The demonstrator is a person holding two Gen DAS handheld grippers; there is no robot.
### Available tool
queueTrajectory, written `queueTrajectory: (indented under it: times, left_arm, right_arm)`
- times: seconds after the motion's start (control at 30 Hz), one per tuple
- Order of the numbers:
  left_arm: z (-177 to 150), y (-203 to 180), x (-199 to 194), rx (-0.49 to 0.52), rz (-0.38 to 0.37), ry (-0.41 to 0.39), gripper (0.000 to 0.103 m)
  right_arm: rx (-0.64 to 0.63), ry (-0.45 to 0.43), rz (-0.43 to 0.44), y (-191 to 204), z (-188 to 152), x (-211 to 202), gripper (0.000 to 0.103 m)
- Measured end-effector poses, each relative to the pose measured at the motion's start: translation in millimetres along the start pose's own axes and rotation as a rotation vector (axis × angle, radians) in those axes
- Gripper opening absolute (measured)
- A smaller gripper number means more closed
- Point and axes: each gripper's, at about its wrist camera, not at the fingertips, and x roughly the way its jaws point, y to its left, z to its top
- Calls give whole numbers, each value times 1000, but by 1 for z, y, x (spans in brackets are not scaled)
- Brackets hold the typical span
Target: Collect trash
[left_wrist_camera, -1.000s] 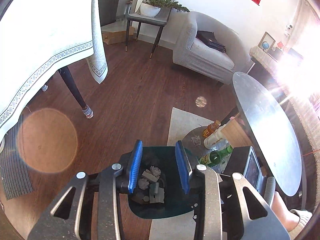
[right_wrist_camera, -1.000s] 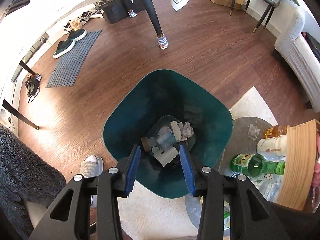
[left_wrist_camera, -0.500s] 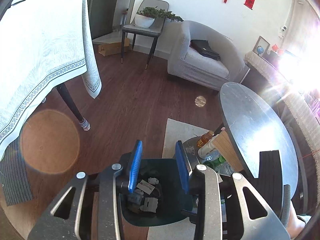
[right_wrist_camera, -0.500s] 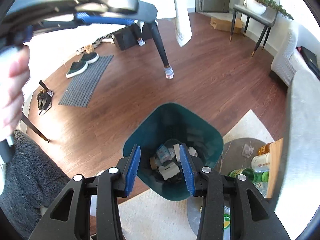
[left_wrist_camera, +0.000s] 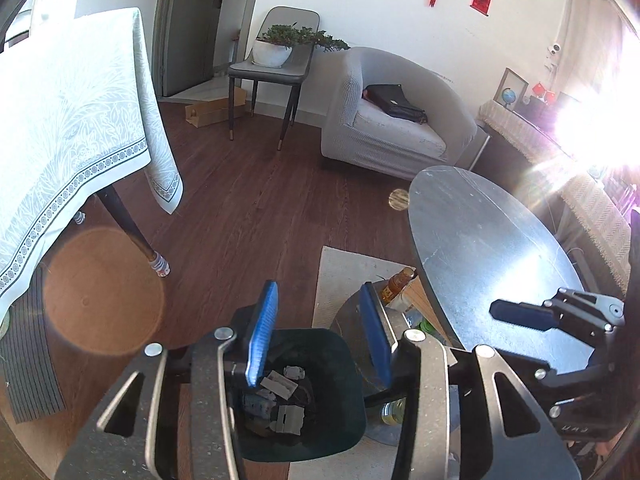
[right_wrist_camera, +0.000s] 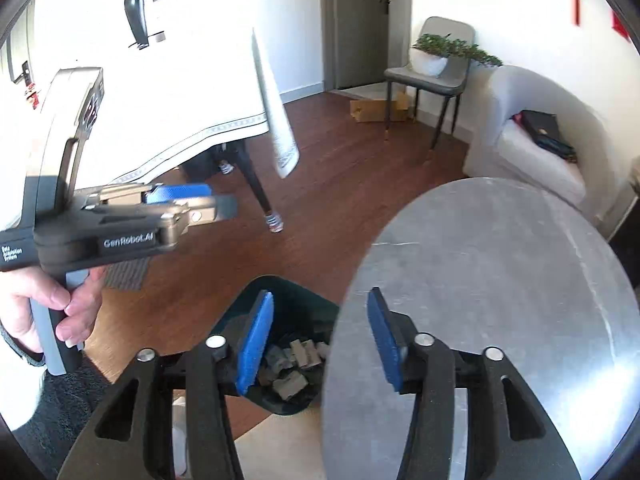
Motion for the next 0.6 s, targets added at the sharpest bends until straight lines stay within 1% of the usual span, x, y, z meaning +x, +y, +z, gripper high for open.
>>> queueTrajectory:
  times: [0.03,0.07,0.13,0.2,0.23,0.3,0.33,0.4,0.43,0.53,0.6]
  left_arm:
    - [-2,-6,3,15,4,4,48]
    - [-4,-12,5,28,10,6,49]
    - [-8,-22,9,47,17,6,54]
    - [-12,-31,11,51,21,0,63]
    - [-14,-35,10,49,22,-10,66]
    - [-17,-43,6,42,11,-29,78]
    - [-20,-47,5,39,6,-33,81]
    - [-28,-55,3,45,20,-30,91]
    - [-35,-58,2,59,33,-22,93]
    - [-56,-69,-1,128,86,1,94]
    - [-66,-75,-4,151,95,-4,94]
  right_arm:
    - [12,-17,-25,-6,-2,-8,62]
    - [37,-31,-29,-15,-5,-15,63]
    - [88,-53,-44,-31,-12,-29,69]
    - [136,-67,-68,-48,-25,-44,73]
    - [156,-72,-79,-56,-32,-50,75]
    - [201,-82,-116,-75,-47,-65,79]
    - [222,-85,-140,-84,-56,-73,80]
    - [256,-90,-190,-100,-70,-87,89]
    - [267,-90,-207,-106,-78,-93,90]
    - [289,-74,-244,-121,-99,-107,92]
    - [307,-62,-268,-128,-113,-116,95]
